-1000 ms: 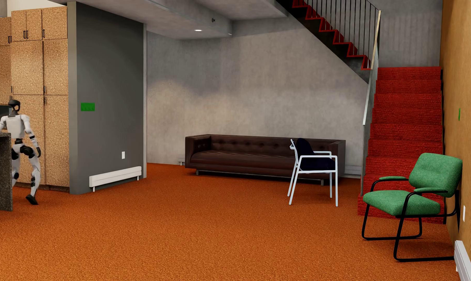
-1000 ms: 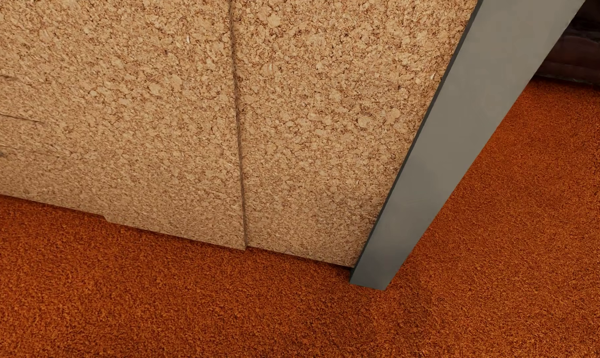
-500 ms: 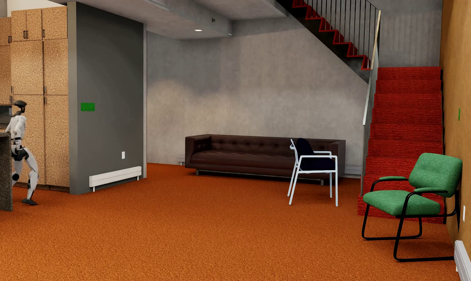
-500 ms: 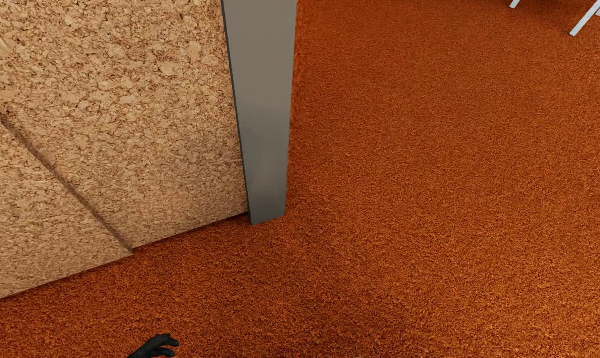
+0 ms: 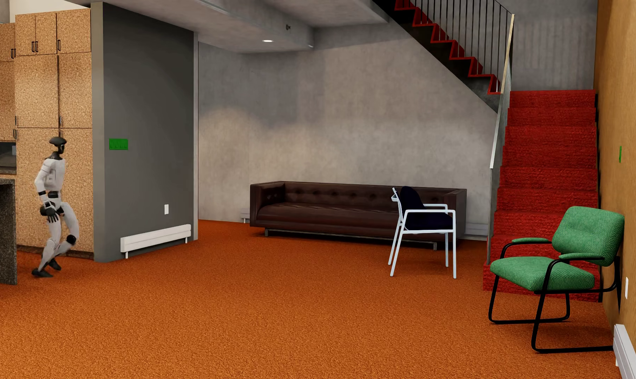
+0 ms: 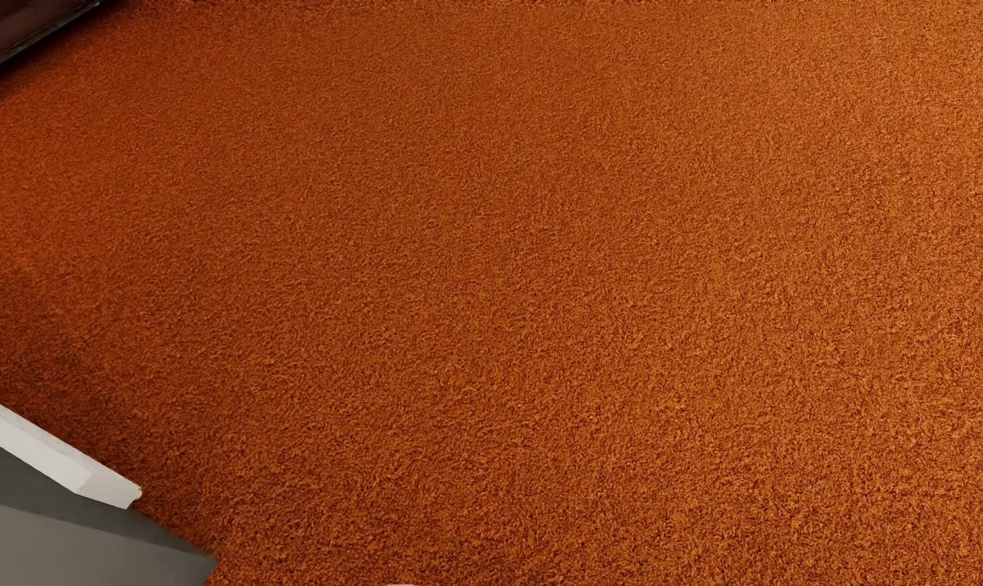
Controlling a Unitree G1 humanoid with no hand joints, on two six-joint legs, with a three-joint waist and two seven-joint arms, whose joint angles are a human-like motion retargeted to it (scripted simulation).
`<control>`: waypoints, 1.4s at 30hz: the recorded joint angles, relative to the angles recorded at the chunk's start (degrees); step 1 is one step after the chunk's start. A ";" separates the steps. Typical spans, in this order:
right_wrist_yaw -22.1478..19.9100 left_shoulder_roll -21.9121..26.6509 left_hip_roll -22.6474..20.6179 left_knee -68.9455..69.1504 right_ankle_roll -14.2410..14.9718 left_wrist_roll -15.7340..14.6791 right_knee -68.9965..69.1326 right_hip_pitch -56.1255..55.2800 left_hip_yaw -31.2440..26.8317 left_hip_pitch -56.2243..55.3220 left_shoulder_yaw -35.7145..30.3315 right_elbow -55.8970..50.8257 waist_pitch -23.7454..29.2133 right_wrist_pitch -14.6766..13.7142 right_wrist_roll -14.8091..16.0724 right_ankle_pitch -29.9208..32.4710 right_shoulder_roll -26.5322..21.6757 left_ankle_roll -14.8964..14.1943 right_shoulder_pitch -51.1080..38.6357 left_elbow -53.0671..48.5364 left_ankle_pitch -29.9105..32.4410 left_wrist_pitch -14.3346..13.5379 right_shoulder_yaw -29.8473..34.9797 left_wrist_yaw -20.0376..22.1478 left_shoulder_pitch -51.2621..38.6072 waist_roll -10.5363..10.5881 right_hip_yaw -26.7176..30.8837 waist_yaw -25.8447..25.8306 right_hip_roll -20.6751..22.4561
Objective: Move towards the officechair
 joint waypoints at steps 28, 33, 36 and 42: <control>0.00 0.10 5.02 -4.68 0.00 0.00 10.24 -25.29 0.00 31.64 8.10 14.45 -1.02 0.00 0.00 24.28 0.24 0.00 13.36 -11.19 28.98 0.00 22.83 0.00 -15.37 4.19 0.00 -19.44 -1.58; 0.00 -1.45 -1.11 1.15 0.00 0.00 -5.93 9.21 0.00 3.65 -6.13 -0.22 0.31 0.00 0.00 4.19 0.13 0.00 1.42 6.84 2.94 0.00 8.93 0.00 -3.87 -0.26 0.00 -0.15 -0.06; 0.00 -0.41 -0.06 -31.34 0.00 0.00 -9.73 21.33 0.00 -4.27 -6.22 -12.49 -1.47 0.00 0.00 -7.18 -1.74 0.00 -6.21 10.60 5.05 0.00 -0.29 0.00 3.49 -2.27 0.00 9.38 -4.56; 0.00 1.39 -5.00 -18.14 0.00 0.00 13.94 25.74 0.00 -11.49 -2.42 -15.38 -3.87 0.00 0.00 17.99 -1.62 0.00 -5.71 17.95 7.21 0.00 -6.98 0.00 6.61 -6.99 0.00 15.79 -15.37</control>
